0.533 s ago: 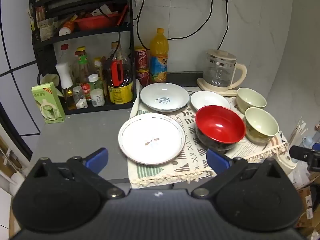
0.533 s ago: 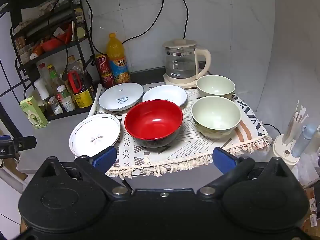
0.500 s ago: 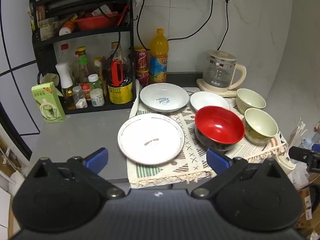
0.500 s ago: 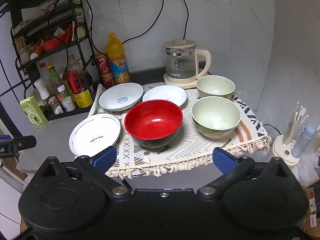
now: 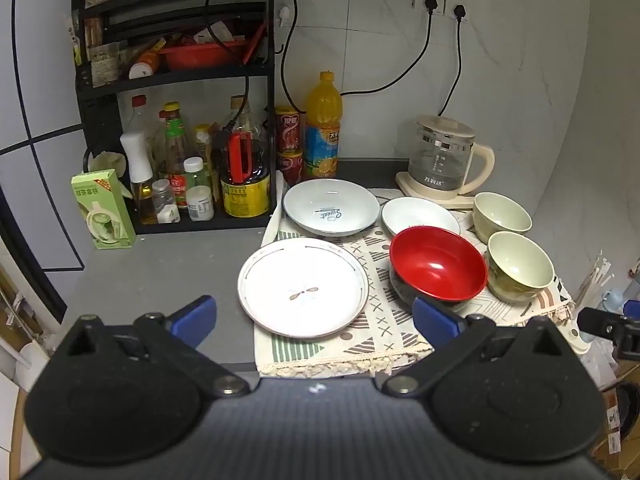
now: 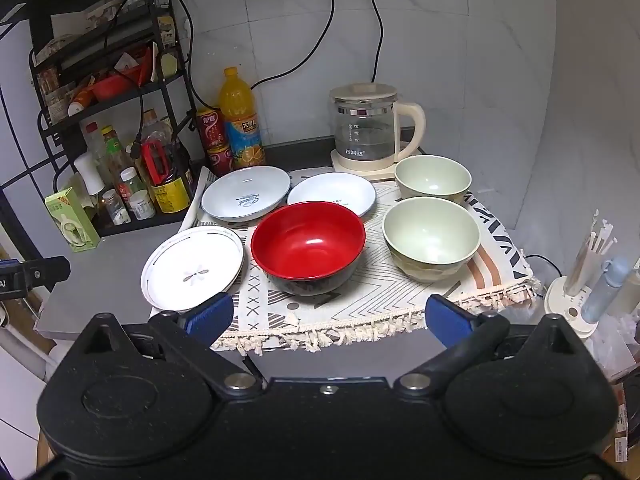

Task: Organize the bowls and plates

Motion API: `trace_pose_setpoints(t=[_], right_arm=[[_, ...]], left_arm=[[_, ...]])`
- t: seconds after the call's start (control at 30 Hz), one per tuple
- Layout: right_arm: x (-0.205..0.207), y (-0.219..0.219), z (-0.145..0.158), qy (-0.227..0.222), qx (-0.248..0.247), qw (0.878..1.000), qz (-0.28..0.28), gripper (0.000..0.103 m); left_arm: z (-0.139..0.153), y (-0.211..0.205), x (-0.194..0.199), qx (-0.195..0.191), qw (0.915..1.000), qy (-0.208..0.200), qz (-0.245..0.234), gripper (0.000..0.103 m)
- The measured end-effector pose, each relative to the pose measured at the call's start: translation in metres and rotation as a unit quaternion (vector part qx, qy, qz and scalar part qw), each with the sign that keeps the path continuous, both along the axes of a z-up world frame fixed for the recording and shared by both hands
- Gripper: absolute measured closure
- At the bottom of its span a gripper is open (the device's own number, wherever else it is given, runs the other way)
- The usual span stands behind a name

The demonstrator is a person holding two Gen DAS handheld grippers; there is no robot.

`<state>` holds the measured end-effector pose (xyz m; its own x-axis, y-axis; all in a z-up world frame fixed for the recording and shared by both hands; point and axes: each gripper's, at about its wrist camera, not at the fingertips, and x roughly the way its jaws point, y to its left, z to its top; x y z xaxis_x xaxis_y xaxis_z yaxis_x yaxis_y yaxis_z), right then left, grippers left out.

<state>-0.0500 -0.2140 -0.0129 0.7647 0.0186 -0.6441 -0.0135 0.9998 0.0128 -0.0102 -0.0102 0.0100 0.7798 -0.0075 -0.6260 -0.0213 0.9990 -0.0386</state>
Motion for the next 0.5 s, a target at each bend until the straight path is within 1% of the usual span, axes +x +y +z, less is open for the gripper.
trace_pose_setpoints(t=[0.5], right_arm=[[-0.0047, 0.0035, 0.0014, -0.003, -0.003, 1.0, 0.009, 0.0]], left_arm=[[0.0019, 0.0049, -0.0072, -0.001, 1.0, -0.002, 0.003, 0.0]])
